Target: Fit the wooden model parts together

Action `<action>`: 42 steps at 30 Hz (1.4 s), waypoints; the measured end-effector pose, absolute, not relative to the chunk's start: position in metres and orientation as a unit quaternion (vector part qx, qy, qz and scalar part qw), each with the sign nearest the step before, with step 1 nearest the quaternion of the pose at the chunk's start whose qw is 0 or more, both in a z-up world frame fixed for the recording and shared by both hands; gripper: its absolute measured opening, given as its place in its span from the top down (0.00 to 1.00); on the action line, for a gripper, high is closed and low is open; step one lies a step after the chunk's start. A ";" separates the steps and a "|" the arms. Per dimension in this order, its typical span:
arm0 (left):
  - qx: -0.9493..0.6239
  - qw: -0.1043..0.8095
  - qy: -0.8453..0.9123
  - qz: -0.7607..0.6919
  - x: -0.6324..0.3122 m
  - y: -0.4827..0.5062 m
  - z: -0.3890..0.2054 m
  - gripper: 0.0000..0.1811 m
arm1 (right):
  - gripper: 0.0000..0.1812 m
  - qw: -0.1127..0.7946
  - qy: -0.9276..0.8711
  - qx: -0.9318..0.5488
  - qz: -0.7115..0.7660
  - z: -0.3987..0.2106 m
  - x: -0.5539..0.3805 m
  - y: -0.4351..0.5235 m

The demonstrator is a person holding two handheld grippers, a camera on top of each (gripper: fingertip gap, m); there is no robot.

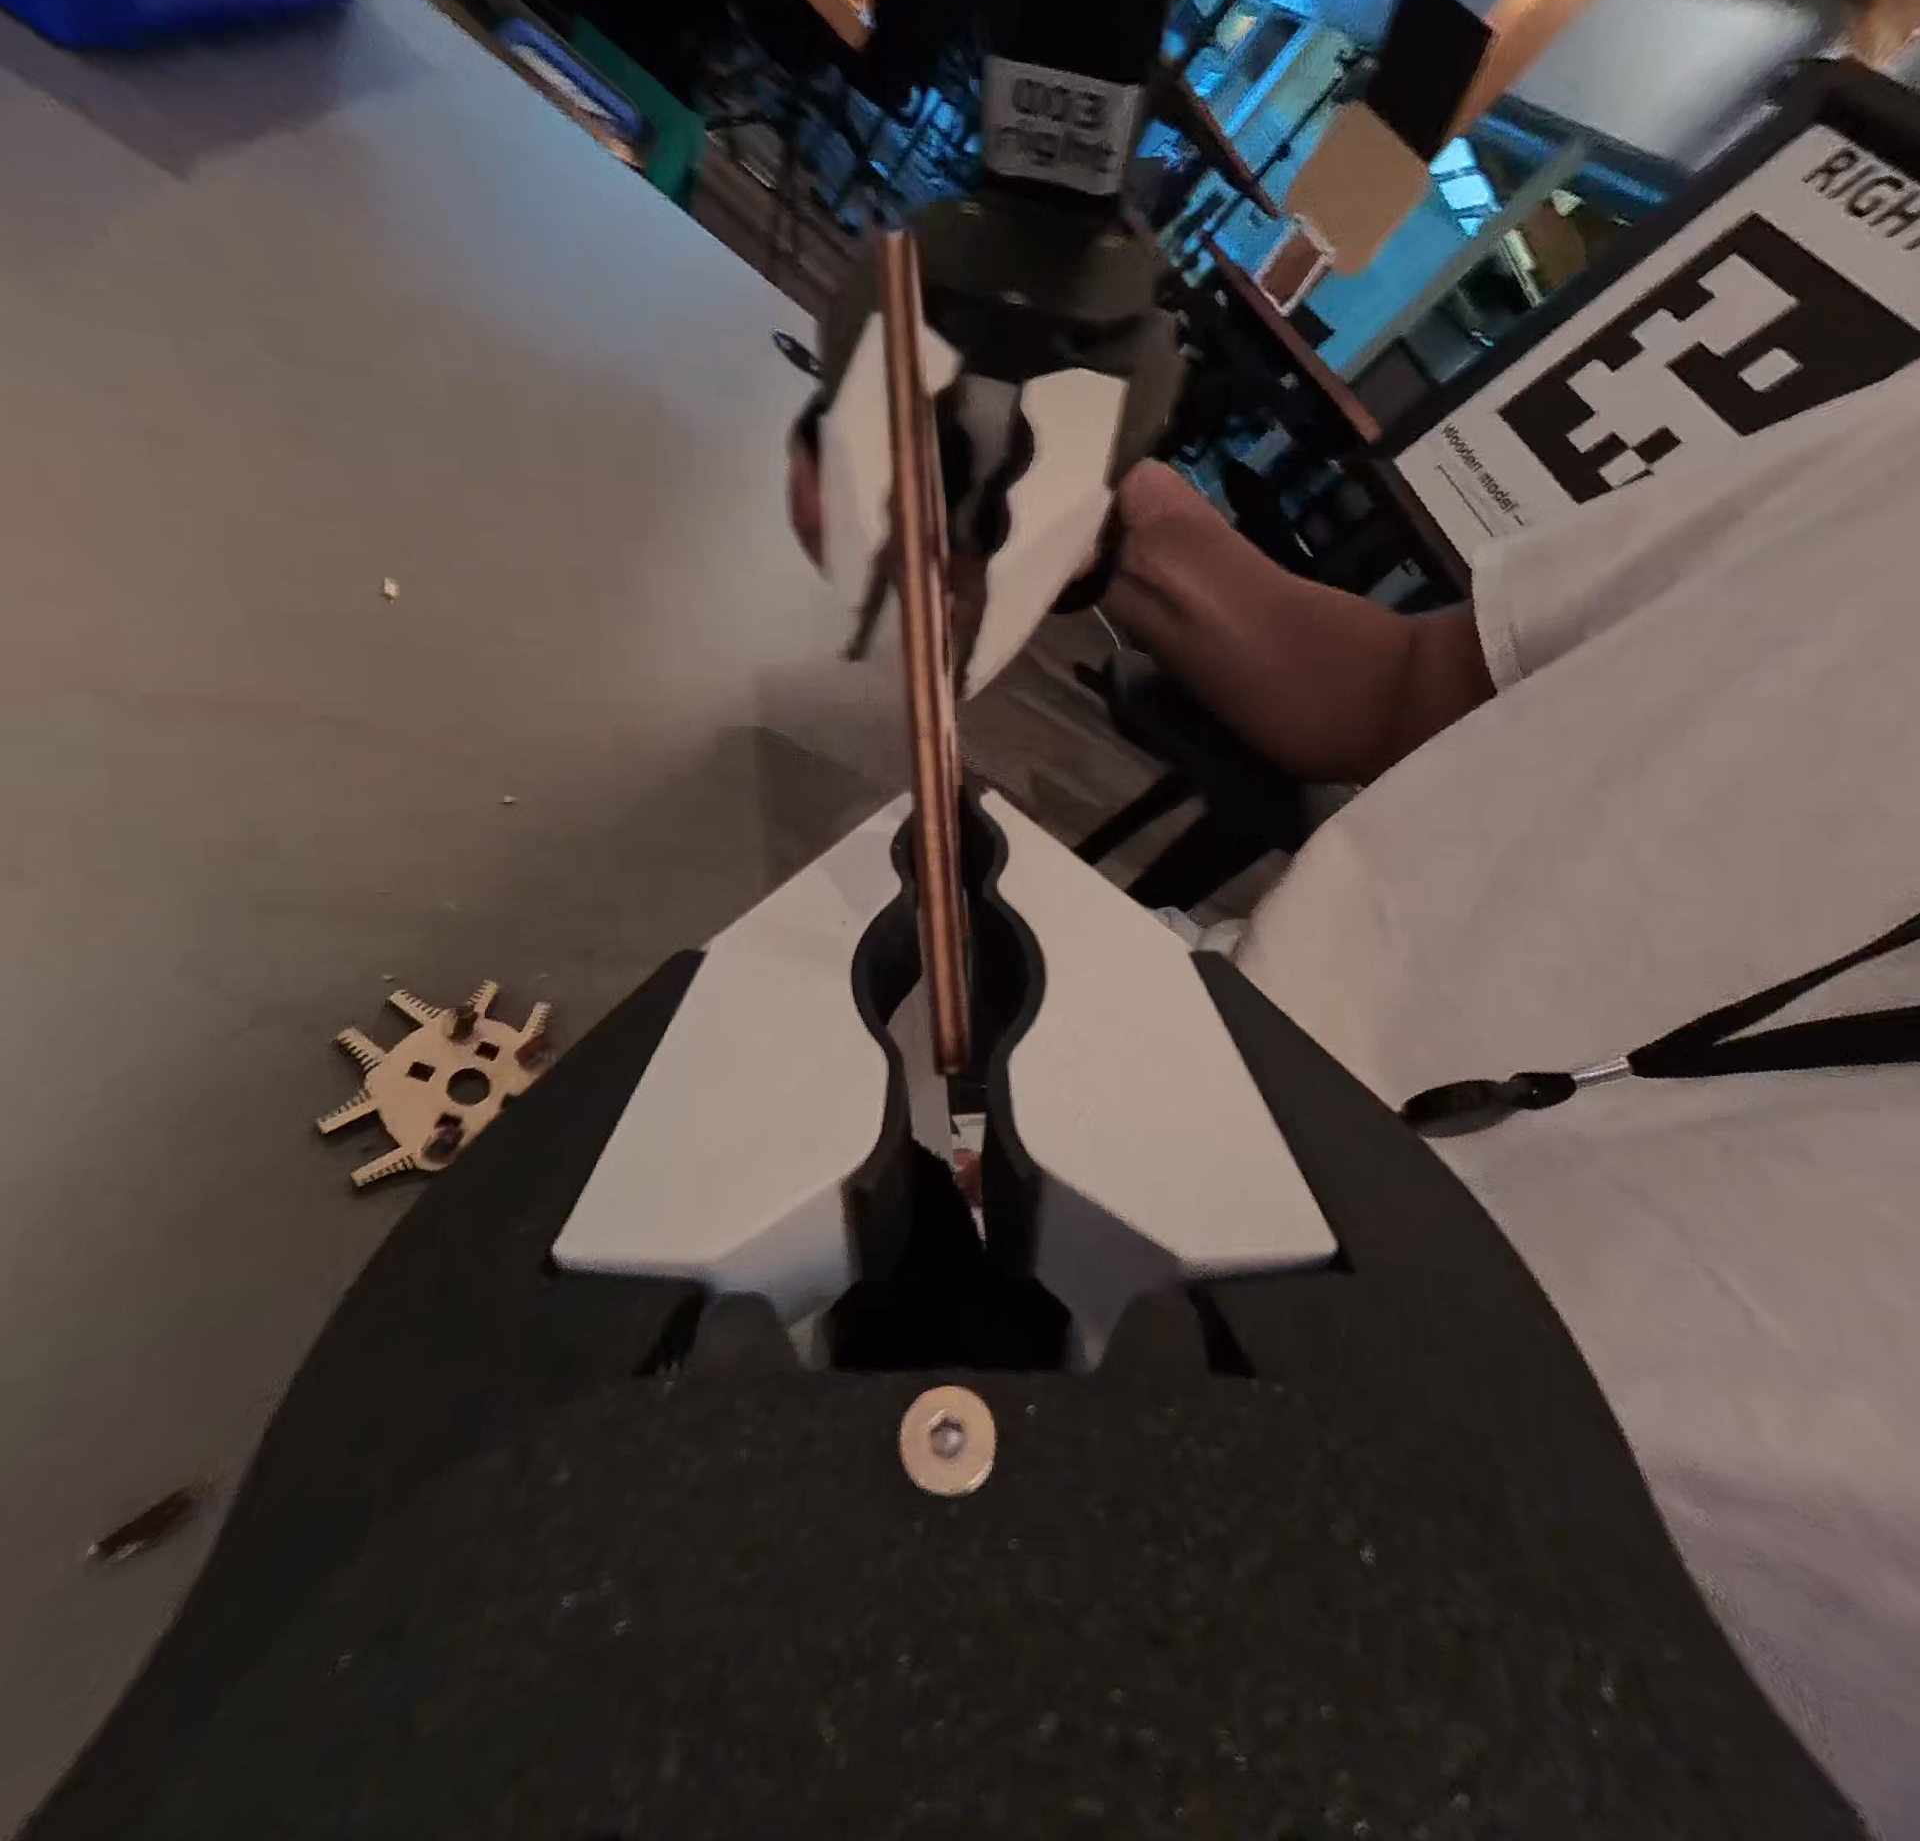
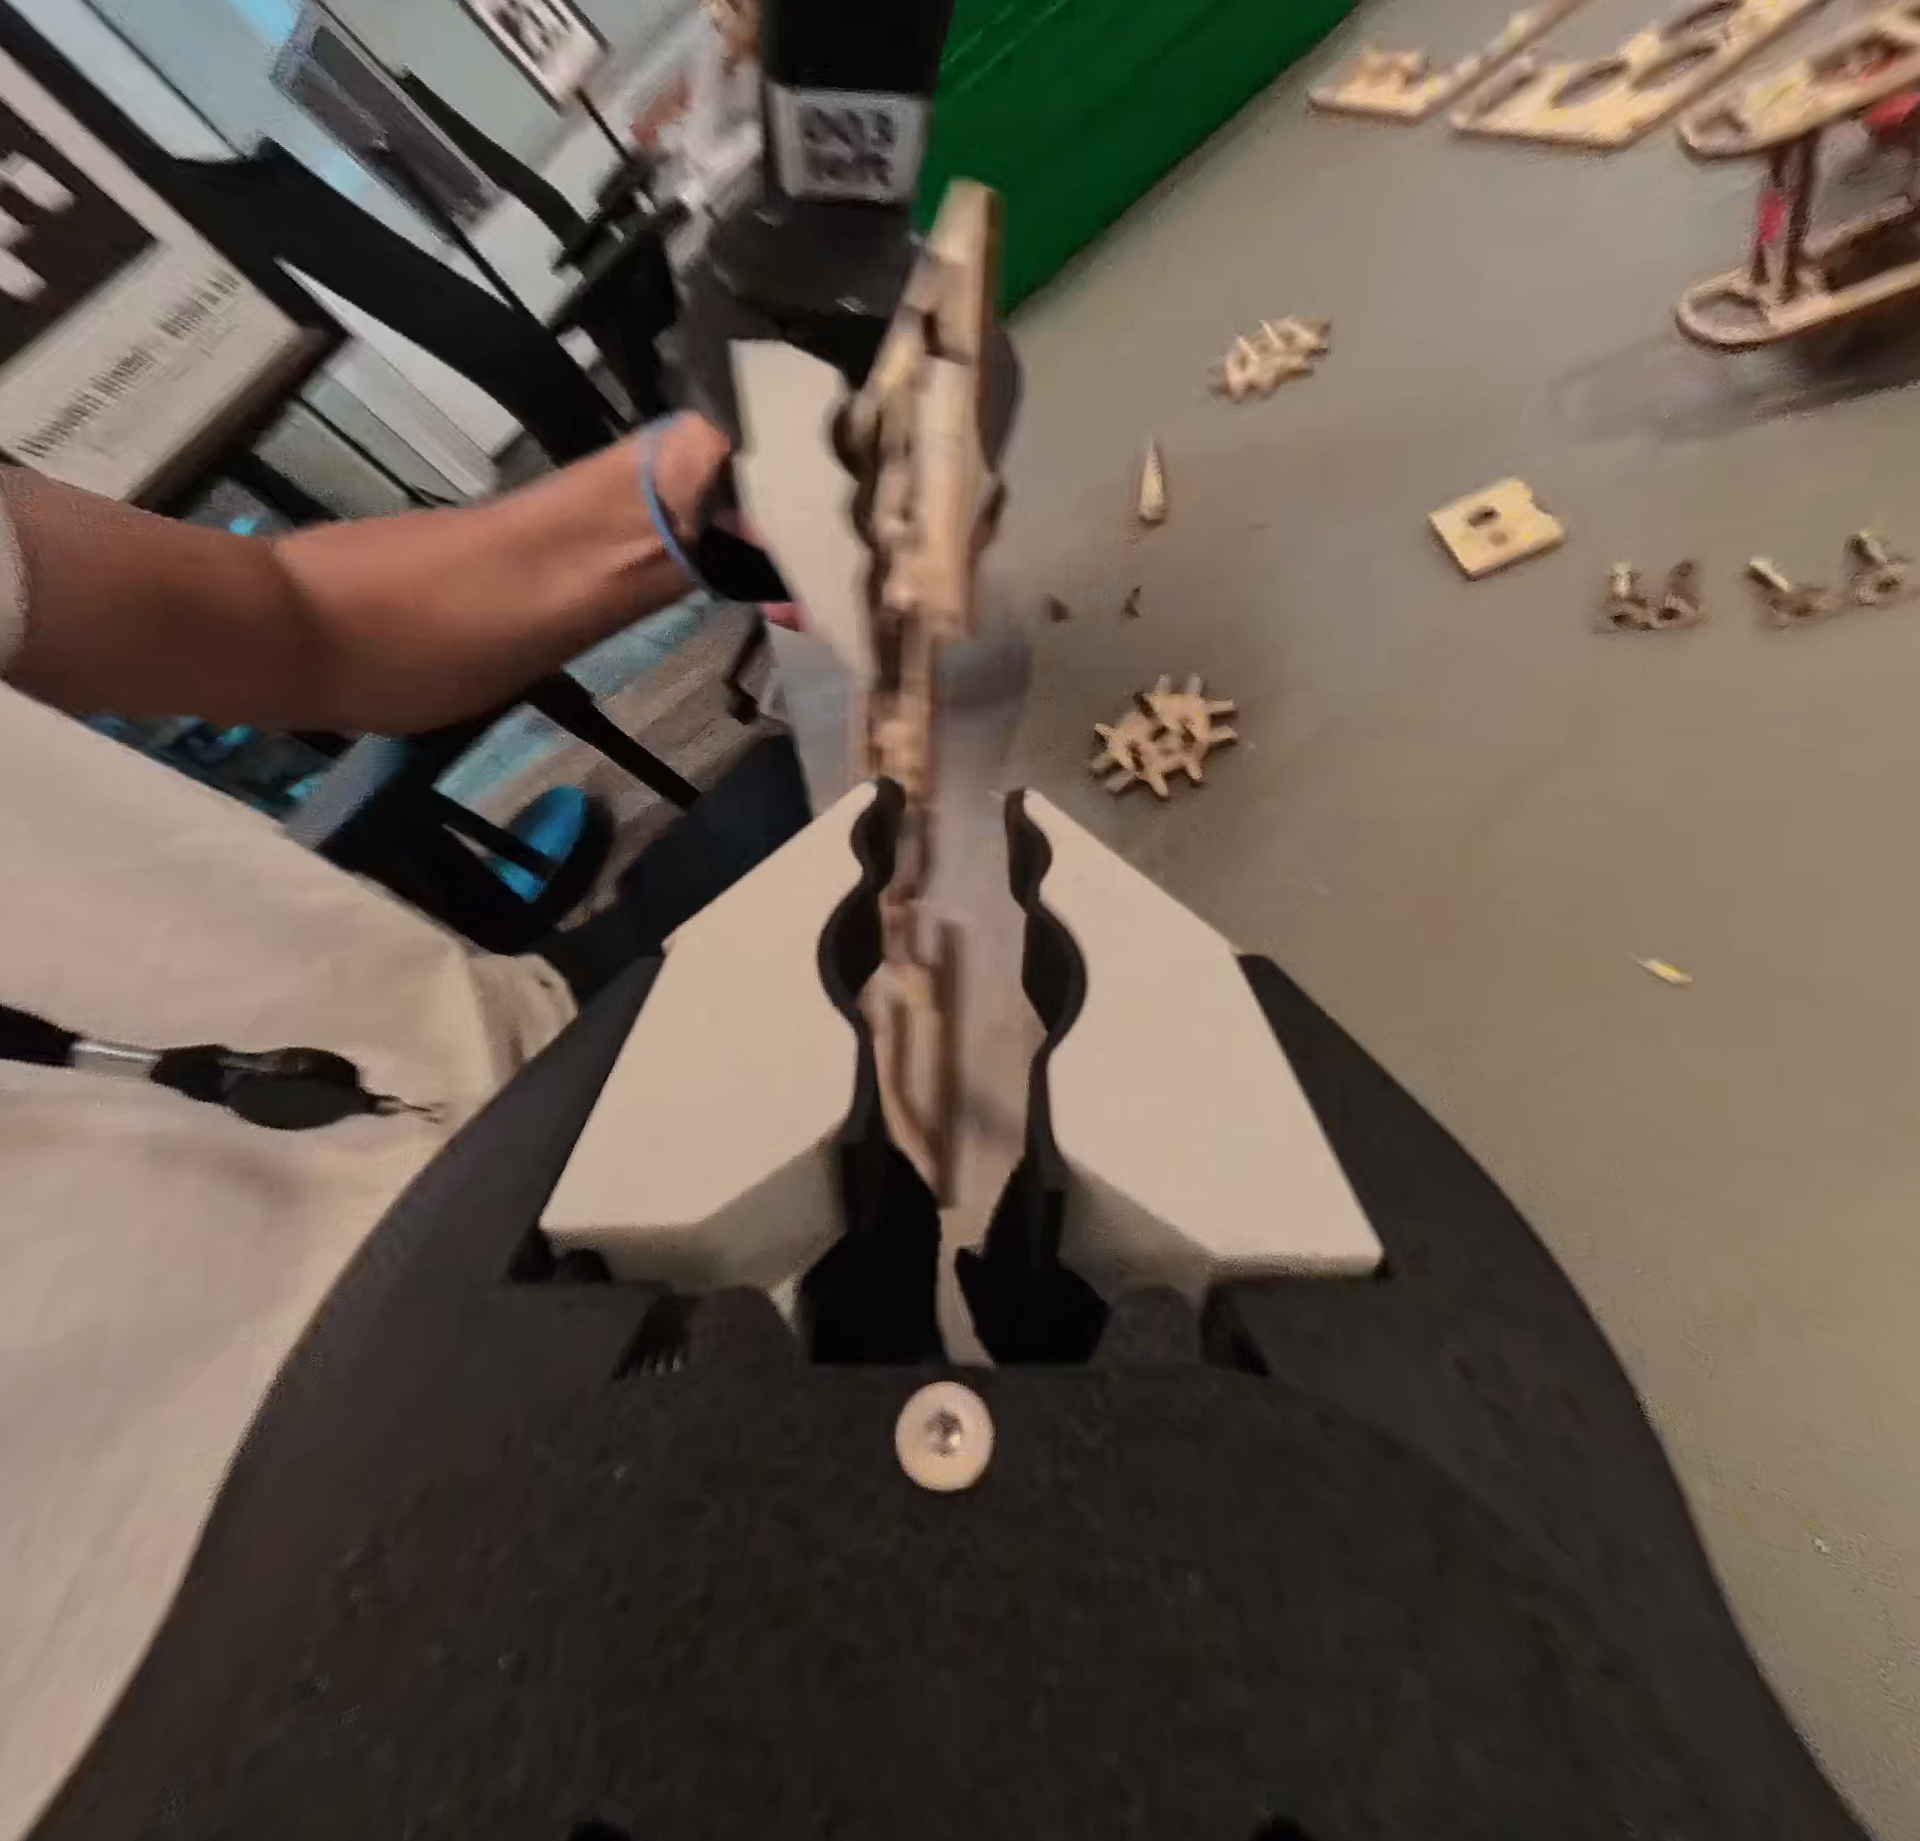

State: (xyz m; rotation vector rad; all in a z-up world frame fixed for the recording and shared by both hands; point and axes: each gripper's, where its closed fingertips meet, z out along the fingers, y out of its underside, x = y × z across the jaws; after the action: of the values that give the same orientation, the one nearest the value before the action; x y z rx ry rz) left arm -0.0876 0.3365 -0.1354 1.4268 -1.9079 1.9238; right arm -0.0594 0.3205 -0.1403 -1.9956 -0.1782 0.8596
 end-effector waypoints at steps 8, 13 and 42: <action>0.456 0.052 -0.651 0.604 -0.088 0.323 -0.156 1.00 | 0.99 0.416 -0.114 -0.806 0.406 -0.163 -0.077 0.312; 0.460 0.062 -0.638 0.614 -0.085 0.324 -0.164 1.00 | 0.98 0.415 -0.090 -0.802 0.421 -0.169 -0.072 0.314; 0.513 0.108 -0.636 0.566 -0.079 0.320 -0.198 0.99 | 0.98 0.380 -0.084 -0.853 0.348 -0.209 -0.057 0.313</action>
State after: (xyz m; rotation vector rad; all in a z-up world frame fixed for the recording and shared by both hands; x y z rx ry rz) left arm -0.0788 0.3202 -0.1980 1.5103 -1.8723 1.6639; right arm -0.0571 0.3133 -0.2094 -2.1775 -0.2152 0.8898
